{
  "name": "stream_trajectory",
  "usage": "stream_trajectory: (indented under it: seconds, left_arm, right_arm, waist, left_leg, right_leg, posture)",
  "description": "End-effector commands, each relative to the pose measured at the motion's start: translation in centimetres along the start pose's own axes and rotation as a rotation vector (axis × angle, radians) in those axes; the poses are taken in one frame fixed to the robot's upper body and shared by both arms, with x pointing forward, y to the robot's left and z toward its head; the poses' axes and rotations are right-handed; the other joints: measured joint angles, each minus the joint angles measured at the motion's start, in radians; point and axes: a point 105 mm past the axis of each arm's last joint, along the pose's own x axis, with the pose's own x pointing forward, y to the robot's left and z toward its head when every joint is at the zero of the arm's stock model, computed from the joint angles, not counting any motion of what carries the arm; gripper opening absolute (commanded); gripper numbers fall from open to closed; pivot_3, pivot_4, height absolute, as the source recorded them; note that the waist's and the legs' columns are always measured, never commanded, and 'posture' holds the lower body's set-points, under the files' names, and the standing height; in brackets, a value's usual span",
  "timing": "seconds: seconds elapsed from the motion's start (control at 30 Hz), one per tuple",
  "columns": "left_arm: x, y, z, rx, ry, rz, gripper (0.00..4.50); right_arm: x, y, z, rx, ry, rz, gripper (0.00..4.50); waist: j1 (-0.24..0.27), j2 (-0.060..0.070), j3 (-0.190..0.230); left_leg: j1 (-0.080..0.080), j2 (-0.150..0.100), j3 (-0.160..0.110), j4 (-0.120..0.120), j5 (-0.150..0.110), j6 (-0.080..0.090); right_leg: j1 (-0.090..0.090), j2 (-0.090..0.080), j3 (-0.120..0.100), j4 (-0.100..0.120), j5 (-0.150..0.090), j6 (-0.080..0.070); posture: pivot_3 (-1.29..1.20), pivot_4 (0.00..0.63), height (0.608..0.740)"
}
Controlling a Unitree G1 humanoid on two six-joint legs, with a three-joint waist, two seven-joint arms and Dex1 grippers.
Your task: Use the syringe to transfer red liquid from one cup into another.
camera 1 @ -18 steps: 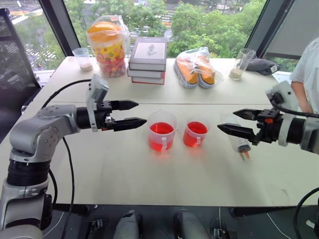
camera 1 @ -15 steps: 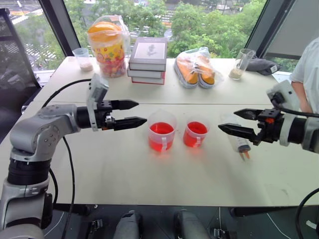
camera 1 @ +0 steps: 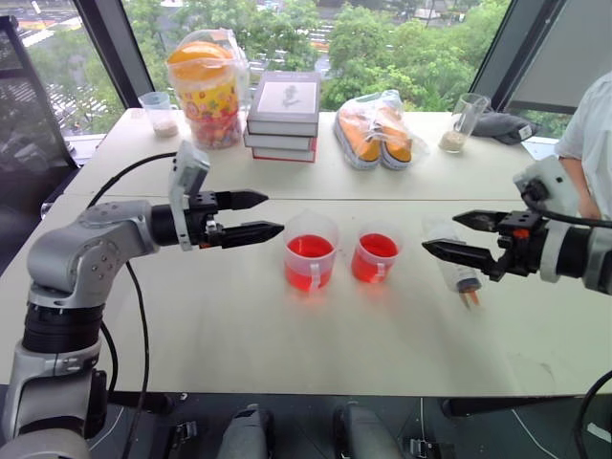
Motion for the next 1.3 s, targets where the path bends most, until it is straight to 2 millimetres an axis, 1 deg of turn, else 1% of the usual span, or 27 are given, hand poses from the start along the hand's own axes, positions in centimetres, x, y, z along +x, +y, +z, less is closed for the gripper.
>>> stream_trajectory:
  seconds: [0.03, 0.2, 0.3, 0.37, 0.5, 0.6, 0.73, 0.9, 1.03, 1.1, 1.2, 1.3]
  left_arm:
    - [0.3, -0.5, 1.3, 0.064, -0.027, -0.024, 4.5]
    - [1.3, -0.9, 1.2, 0.069, -0.031, -0.066, 4.5]
    - [2.0, -0.5, 1.5, 0.085, -0.027, -0.07, 4.5]
    - [1.9, -0.4, 1.8, 0.08, -0.042, -0.093, 4.5]
    - [2.8, -0.5, 1.6, 0.088, -0.053, -0.107, 4.5]
    - [2.9, -0.7, 1.5, 0.093, -0.071, -0.12, 4.5]
    - [3.6, -1.3, 1.1, 0.088, -0.082, -0.142, 4.5]
    - [4.1, -1.3, 0.0, 0.058, -0.071, -0.16, 4.5]
    - [4.1, -1.0, 0.3, 0.073, -0.069, -0.167, 4.5]
    - [4.1, -1.0, 0.2, 0.082, -0.068, -0.164, 4.5]
    - [4.2, -1.1, 0.3, 0.086, -0.077, -0.155, 4.5]
    - [4.1, -1.3, 0.5, 0.09, -0.081, -0.152, 4.5]
  right_arm:
    - [-1.0, -0.8, 0.6, -0.021, -0.031, -0.052, 4.42]
    - [-1.8, -1.7, 0.1, -0.001, 0.005, -0.108, 4.42]
    - [-2.3, -2.6, -0.5, 0.056, 0.068, -0.156, 4.42]
    - [-2.1, -3.2, -0.6, 0.109, 0.104, -0.175, 4.42]
    - [-2.5, -6.5, -0.9, 0.235, 0.165, -0.296, 4.42]
    - [-2.4, -8.7, -1.3, 0.317, 0.223, -0.351, 4.42]
    - [-2.2, -10.6, -1.7, 0.418, 0.258, -0.377, 4.42]
    - [-0.7, -11.0, -2.2, 0.475, 0.328, -0.344, 4.42]
    - [2.5, -10.3, -3.8, 0.463, 0.422, -0.262, 4.42]
    - [3.4, -10.3, -4.0, 0.45, 0.435, -0.244, 4.42]
    - [5.0, -10.8, -4.6, 0.432, 0.442, -0.228, 4.42]
    - [6.1, -11.6, -5.4, 0.41, 0.454, -0.235, 4.42]
  waist:
    - [0.0, 0.0, 0.0]
    - [0.002, 0.0, 0.0]
    - [0.002, 0.0, 0.0]
    - [-0.001, 0.0, 0.0]
    - [-0.005, 0.0, 0.0]
    - [-0.003, 0.0, 0.0]
    - [-0.001, 0.0, 0.0]
    - [-0.001, 0.0, 0.0]
    - [-0.007, 0.0, 0.0]
    - [-0.006, 0.0, 0.0]
    - [-0.003, 0.001, 0.0]
    - [-0.001, 0.0, 0.0]
  left_leg:
    - [0.0, 0.0, 0.0, 0.0, 0.0, 0.0]
    - [0.0, 0.0, 0.0, 0.0, 0.0, 0.0]
    - [0.0, 0.0, 0.0, 0.0, 0.0, 0.0]
    - [0.0, 0.0, 0.0, 0.0, 0.0, 0.0]
    - [0.001, 0.0, 0.0, 0.0, 0.0, 0.0]
    - [0.0, 0.0, 0.001, 0.0, 0.0, 0.0]
    - [-0.001, 0.0, 0.002, -0.001, 0.0, 0.0]
    - [-0.002, 0.0, 0.002, -0.001, 0.0, 0.0]
    - [-0.002, 0.0, 0.002, -0.001, 0.0, 0.0]
    - [-0.002, 0.0, 0.003, -0.001, 0.0, 0.0]
    - [-0.003, 0.0, 0.003, -0.001, 0.0, 0.0]
    - [-0.003, 0.0, 0.003, -0.001, 0.0, 0.0]
  right_leg:
    - [0.0, 0.0, 0.0, 0.0, 0.0, 0.0]
    - [0.0, 0.0, 0.0, 0.0, 0.0, 0.0]
    - [0.0, 0.0, 0.0, -0.001, 0.0, 0.0]
    - [0.0, 0.0, 0.0, -0.001, 0.0, 0.0]
    - [0.0, 0.0, 0.001, 0.0, 0.0, -0.001]
    - [-0.001, 0.0, 0.002, -0.001, 0.0, -0.001]
    - [-0.002, 0.0, 0.002, -0.001, 0.0, -0.001]
    - [-0.004, 0.0, 0.002, -0.001, 0.001, 0.001]
    - [-0.004, 0.0, 0.002, -0.001, 0.001, 0.001]
    - [-0.004, 0.001, 0.002, -0.001, 0.001, 0.001]
    - [-0.005, 0.0, 0.002, 0.0, 0.002, 0.002]
    - [-0.005, 0.0, 0.002, 0.0, 0.002, 0.003]
  posture:
    - [0.0, 0.15, 0.74]
    - [0.0, 0.15, 0.74]
    - [0.0, 0.15, 0.74]
    - [0.0, 0.15, 0.74]
    - [0.0, 0.15, 0.74]
    - [0.0, 0.15, 0.74]
    - [0.0, 0.15, 0.74]
    - [0.0, 0.15, 0.74]
    - [0.0, 0.15, 0.74]
    - [0.0, 0.15, 0.74]
    - [0.0, 0.15, 0.74]
    - [0.0, 0.15, 0.74]
